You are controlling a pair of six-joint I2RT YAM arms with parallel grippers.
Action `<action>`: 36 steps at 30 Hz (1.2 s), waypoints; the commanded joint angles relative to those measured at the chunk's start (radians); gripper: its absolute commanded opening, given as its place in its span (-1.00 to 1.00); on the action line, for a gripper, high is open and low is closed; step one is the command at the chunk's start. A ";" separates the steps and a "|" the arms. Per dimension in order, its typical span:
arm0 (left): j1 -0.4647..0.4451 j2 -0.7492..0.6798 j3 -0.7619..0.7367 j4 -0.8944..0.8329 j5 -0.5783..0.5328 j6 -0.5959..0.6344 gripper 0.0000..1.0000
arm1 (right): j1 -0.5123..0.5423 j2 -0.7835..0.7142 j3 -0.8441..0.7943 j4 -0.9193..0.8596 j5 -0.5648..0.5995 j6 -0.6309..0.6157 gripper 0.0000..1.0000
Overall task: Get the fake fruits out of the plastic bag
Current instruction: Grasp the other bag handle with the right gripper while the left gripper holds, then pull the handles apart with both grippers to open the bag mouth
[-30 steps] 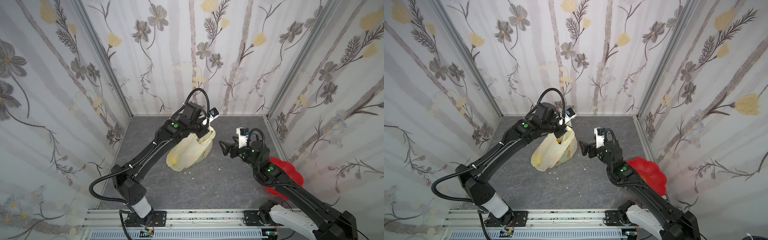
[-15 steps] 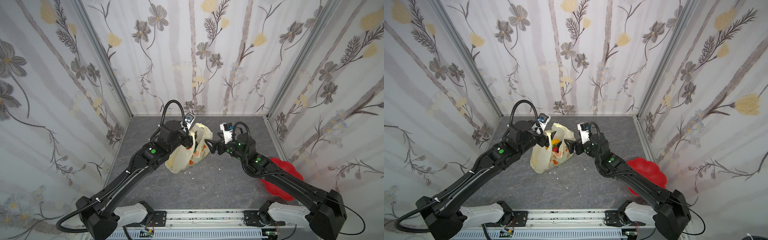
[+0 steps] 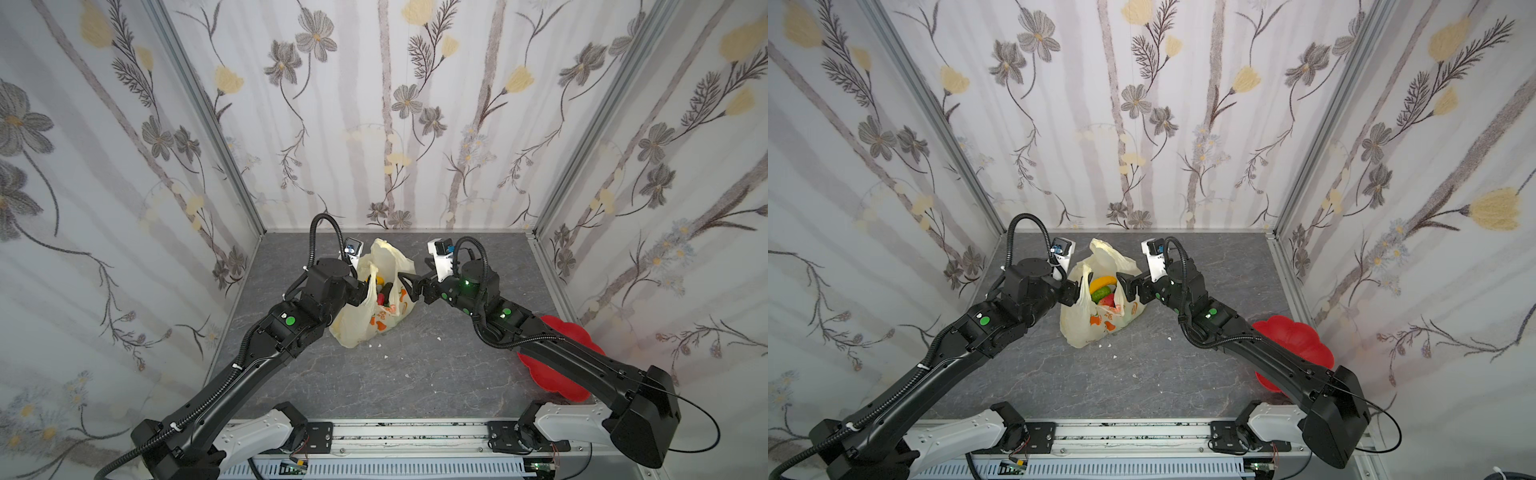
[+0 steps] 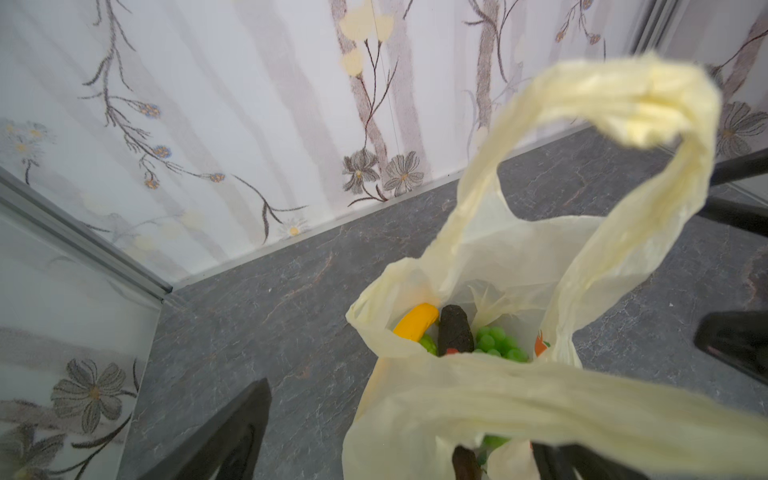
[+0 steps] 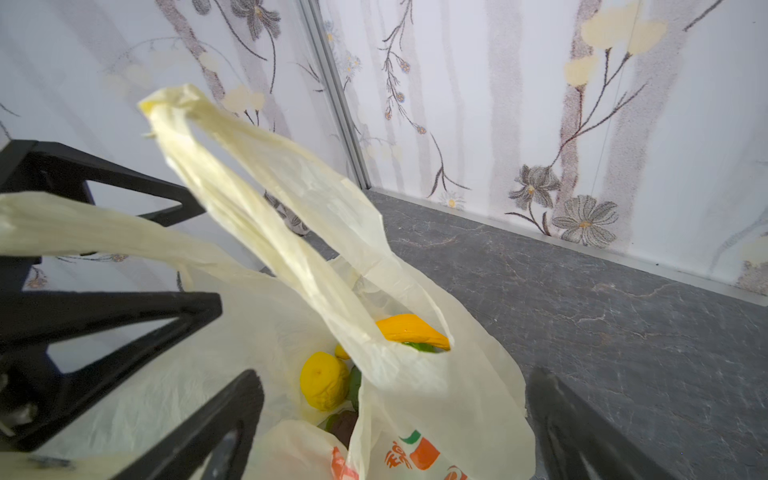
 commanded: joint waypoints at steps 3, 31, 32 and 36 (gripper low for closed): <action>0.040 0.025 -0.004 -0.104 -0.026 -0.107 0.94 | 0.005 0.066 0.072 -0.063 0.086 -0.023 0.99; 0.062 -0.101 0.229 -0.138 0.304 -0.355 0.98 | 0.017 0.273 0.310 -0.119 0.081 0.023 0.99; 0.059 -0.071 0.230 -0.138 0.288 -0.365 0.95 | 0.019 0.281 0.319 -0.119 0.081 0.025 0.99; 0.034 0.034 0.235 -0.135 0.179 -0.407 0.89 | 0.028 0.309 0.342 -0.125 0.088 0.026 0.99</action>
